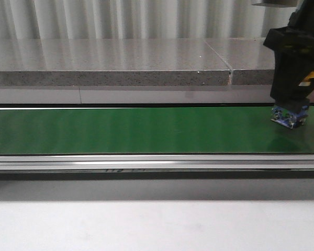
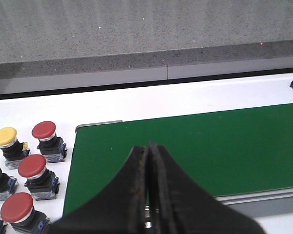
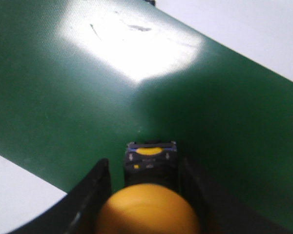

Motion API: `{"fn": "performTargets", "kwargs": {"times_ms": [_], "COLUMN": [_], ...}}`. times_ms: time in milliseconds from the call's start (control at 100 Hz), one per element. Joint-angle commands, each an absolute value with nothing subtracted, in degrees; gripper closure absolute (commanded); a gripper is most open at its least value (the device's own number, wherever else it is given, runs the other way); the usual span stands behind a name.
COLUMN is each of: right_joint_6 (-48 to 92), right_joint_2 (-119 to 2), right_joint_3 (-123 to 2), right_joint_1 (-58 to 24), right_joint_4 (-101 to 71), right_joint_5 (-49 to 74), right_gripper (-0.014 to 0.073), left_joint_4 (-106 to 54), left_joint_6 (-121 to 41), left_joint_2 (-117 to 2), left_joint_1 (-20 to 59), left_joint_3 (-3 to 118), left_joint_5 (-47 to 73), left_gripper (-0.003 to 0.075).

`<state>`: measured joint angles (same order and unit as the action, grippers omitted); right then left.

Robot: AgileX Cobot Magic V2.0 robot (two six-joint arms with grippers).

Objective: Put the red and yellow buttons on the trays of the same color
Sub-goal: 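Grasp the yellow button on the conveyor with the right gripper, then lower the yellow button into the yellow tray and open the right gripper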

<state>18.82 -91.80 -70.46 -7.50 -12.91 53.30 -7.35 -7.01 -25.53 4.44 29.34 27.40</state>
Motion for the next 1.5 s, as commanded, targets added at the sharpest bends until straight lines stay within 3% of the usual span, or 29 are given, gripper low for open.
{"fn": "performTargets", "kwargs": {"times_ms": [0, 260, 570, 1190, 1310, 1490], "right_joint_6": [17.55, 14.93, 9.63, 7.73, 7.73, 7.73], "right_joint_2": [-87.45, -82.16, -84.6, -96.76, -97.07, -97.02], "right_joint_3": [-72.52, -72.4, -72.09, -64.18, -64.18, -64.23], "right_joint_1": [-5.23, 10.1, 30.78, 33.94, 33.94, 33.94], "right_joint_4": [-12.59, -9.69, -9.69, -9.69, -9.69, -9.69], "right_joint_5": [53.87, 57.01, 54.49, 41.08, 41.14, 41.36], "right_gripper": [0.0507, 0.0507, 0.0507, 0.0495, 0.0405, 0.0081], "left_joint_4": [-7.71, -7.71, -7.71, -7.71, -7.71, -7.71], "left_joint_6": [-6.94, -6.94, -6.94, -6.94, -6.94, -6.94], "left_joint_2": [-25.85, -25.85, -25.85, -25.85, -25.85, -25.85], "left_joint_1": [4.77, 4.77, 4.77, 4.77, 4.77, 4.77], "left_joint_3": [30.89, 30.89, 30.89, 30.89, 30.89, 30.89], "left_joint_5": [22.7, 22.7, 22.7, 22.7, 22.7, 22.7], "left_gripper": [0.074, 0.074, 0.074, 0.074, 0.074, 0.074]}}
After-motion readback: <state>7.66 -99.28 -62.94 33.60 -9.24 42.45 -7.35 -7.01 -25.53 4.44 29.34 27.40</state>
